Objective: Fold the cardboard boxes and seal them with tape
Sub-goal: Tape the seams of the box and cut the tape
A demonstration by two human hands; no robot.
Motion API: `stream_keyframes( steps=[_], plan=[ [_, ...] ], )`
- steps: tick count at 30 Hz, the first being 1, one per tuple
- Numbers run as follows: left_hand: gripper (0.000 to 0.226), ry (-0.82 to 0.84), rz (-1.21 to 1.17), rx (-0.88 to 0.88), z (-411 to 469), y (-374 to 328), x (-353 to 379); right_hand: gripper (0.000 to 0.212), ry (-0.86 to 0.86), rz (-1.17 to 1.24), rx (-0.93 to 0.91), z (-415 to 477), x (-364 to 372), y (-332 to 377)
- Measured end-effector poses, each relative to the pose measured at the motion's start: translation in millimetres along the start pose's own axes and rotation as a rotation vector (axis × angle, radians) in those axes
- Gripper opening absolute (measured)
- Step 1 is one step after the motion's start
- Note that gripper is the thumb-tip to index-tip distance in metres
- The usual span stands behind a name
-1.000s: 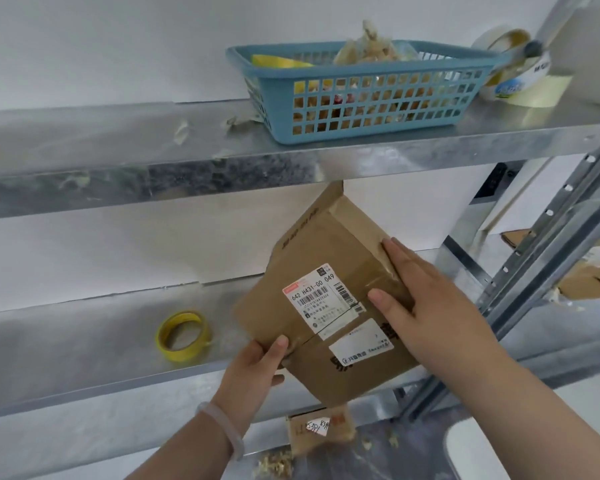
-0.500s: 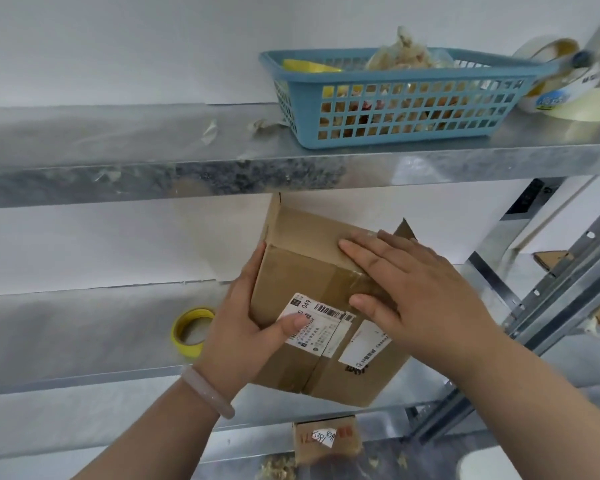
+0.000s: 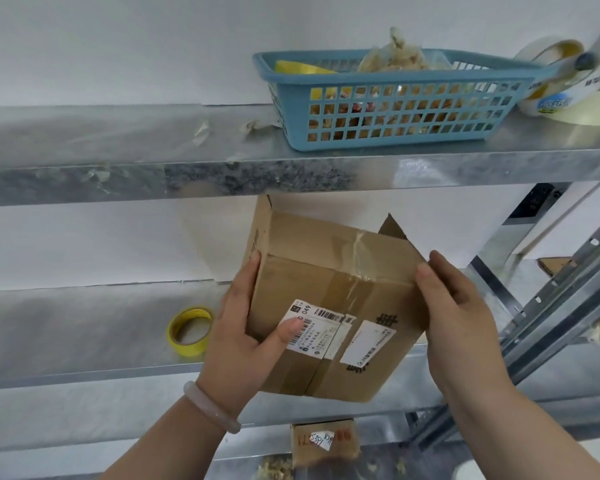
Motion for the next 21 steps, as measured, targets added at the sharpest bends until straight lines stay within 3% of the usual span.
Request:
stream_keyframes(
  steps=[4,7,12,21],
  plan=[
    [0.081,-0.05,-0.132,0.058,5,-15,-3,0.033,0.025,0.058,-0.088,0,2,17],
    [0.085,-0.06,-0.129,0.08,6,-21,-6,0.033,0.049,0.044,-0.159,-5,3,20],
    [0.072,-0.115,-0.168,0.15,2,-23,-9,0.036,0.093,0.045,-0.305,-13,6,22],
    [0.072,0.025,0.0,-0.076,-7,33,13,0.029,0.223,-0.336,-0.213,26,9,-39]
  ],
)
Point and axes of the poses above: each hand's wrist, its own z-axis towards the middle knuckle, its own x-axis out of the palm, y = z × x, the point moved 4 cm from there along z, towards the middle knuckle, and after that the axes turned 6 degrees about z, right-handed, at the moved point
